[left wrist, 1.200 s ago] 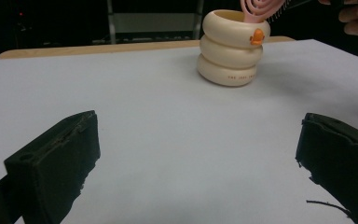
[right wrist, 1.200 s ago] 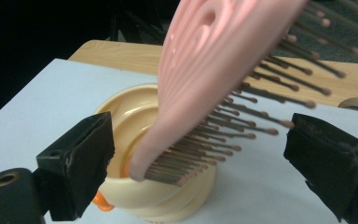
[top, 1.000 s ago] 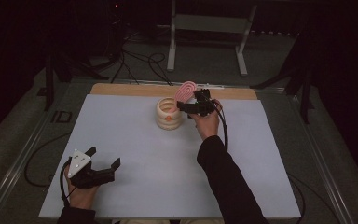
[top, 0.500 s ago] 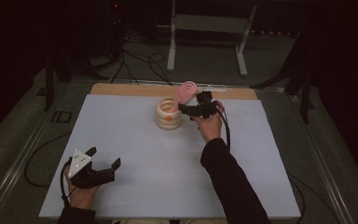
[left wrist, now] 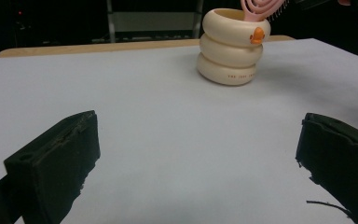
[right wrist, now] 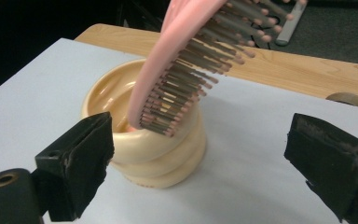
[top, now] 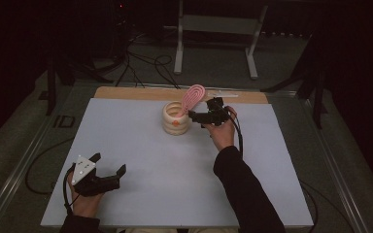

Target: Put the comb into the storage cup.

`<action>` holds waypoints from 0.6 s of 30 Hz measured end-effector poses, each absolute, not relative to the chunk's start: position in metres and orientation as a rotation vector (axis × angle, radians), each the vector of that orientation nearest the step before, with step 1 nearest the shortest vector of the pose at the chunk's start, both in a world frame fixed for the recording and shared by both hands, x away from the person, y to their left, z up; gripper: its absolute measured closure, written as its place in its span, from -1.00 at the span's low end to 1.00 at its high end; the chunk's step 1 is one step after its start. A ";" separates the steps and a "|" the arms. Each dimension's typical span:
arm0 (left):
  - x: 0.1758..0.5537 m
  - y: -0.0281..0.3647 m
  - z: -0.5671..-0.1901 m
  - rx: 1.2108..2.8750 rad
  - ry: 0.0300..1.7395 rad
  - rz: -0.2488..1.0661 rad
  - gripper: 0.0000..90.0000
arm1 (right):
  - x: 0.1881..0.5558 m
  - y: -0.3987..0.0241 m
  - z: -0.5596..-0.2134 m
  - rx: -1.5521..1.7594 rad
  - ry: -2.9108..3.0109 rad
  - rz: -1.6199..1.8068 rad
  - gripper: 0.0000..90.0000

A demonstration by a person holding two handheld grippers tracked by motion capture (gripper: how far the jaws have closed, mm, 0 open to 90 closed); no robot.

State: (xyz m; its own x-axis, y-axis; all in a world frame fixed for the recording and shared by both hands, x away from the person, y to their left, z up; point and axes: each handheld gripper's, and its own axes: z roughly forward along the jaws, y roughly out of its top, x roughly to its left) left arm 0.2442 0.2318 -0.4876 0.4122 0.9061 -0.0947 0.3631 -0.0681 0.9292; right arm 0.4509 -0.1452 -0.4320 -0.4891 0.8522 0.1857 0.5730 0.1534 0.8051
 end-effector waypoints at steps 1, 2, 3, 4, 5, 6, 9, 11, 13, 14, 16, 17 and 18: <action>0.244 0.232 -0.488 1.641 1.134 0.662 -0.99 | 0.451 -0.145 -0.432 1.372 2.123 1.256 -0.83; 0.244 0.232 -0.488 1.643 1.133 0.662 -0.99 | 0.450 -0.145 -0.432 1.368 2.125 1.254 -0.83; 0.244 0.232 -0.488 1.643 1.132 0.662 -0.99 | 0.448 -0.144 -0.432 1.349 2.132 1.251 -0.83; 0.244 0.232 -0.488 1.643 1.132 0.662 -0.99 | 0.448 -0.143 -0.432 1.341 2.136 1.248 -0.83; 0.244 0.232 -0.488 1.642 1.133 0.661 -0.99 | 0.446 -0.143 -0.432 1.334 2.137 1.244 -0.83; 0.244 0.232 -0.487 1.642 1.132 0.661 -0.99 | 0.445 -0.143 -0.433 1.329 2.136 1.247 -0.83; 0.244 0.232 -0.487 1.642 1.133 0.661 -0.99 | 0.442 -0.143 -0.434 1.323 2.131 1.262 -0.83; 0.244 0.232 -0.487 1.643 1.132 0.661 -0.99 | 0.441 -0.143 -0.434 1.320 2.131 1.266 -0.83; 0.244 0.232 -0.488 1.643 1.133 0.662 -0.99 | 0.439 -0.143 -0.435 1.308 2.128 1.262 -0.83; 0.244 0.232 -0.488 1.644 1.133 0.662 -0.99 | 0.438 -0.143 -0.435 1.298 2.132 1.261 -0.83; 0.244 0.232 -0.488 1.644 1.133 0.661 -0.99 | 0.437 -0.143 -0.434 1.284 2.135 1.255 -0.83; 0.244 0.232 -0.488 1.644 1.133 0.661 -0.99 | 0.437 -0.143 -0.434 1.284 2.135 1.255 -0.83; 0.244 0.232 -0.488 1.644 1.133 0.661 -0.99 | 0.436 -0.143 -0.434 1.280 2.136 1.248 -0.83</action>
